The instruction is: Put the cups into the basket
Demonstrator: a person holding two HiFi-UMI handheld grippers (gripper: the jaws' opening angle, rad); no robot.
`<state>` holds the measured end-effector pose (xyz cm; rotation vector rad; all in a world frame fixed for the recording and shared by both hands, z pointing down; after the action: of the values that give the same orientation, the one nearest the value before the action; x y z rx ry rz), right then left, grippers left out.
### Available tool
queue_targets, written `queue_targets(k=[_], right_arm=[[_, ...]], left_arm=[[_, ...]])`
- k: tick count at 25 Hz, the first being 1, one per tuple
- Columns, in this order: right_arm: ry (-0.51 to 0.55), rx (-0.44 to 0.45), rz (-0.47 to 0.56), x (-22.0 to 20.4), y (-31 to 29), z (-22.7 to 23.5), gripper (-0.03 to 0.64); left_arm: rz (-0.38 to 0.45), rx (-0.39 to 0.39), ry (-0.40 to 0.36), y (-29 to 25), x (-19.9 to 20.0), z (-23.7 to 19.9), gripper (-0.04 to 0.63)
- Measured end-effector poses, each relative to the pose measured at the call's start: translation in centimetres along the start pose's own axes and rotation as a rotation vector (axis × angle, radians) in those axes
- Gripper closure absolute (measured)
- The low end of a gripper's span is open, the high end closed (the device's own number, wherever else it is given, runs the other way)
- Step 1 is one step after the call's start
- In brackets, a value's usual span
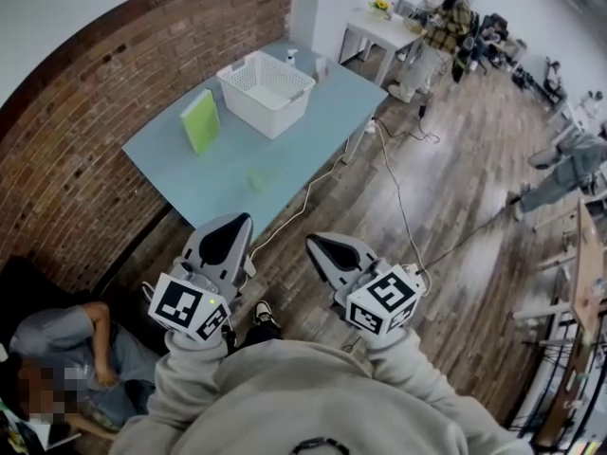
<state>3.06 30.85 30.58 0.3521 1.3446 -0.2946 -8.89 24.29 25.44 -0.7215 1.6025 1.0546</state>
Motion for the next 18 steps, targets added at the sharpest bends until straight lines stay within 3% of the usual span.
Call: queue_targets(k=[6, 10, 18], right_arm=[[0.0, 0.008, -0.012, 0.1, -7.5, 3.1, 0.606], [-0.031, -0.038, -0.021, -0.2, -11.0, 6.3, 0.606], [-0.061, -0.095, -0.067, -1.8, -14.1, 9.2, 0.606]], left_arm=[[0.001, 0.002, 0.012, -3.0, -0.3, -7.3, 0.598], [-0.01, 0.009, 0.034, -4.1, -1.1, -11.7, 0.598], [-0.018, -0.009, 0.118, -6.1, -3.2, -16.6, 0.598]])
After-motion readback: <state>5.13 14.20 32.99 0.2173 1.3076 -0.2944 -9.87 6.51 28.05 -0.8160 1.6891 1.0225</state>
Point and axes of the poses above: the fingertips, and each gripper's own axes: y backward along the fingers, z to its right, x out of its top, the point moved 3 cm from there along y, backward along the fingers, and after that the axes turned 13 degrees about z, right-handed, at the moved point
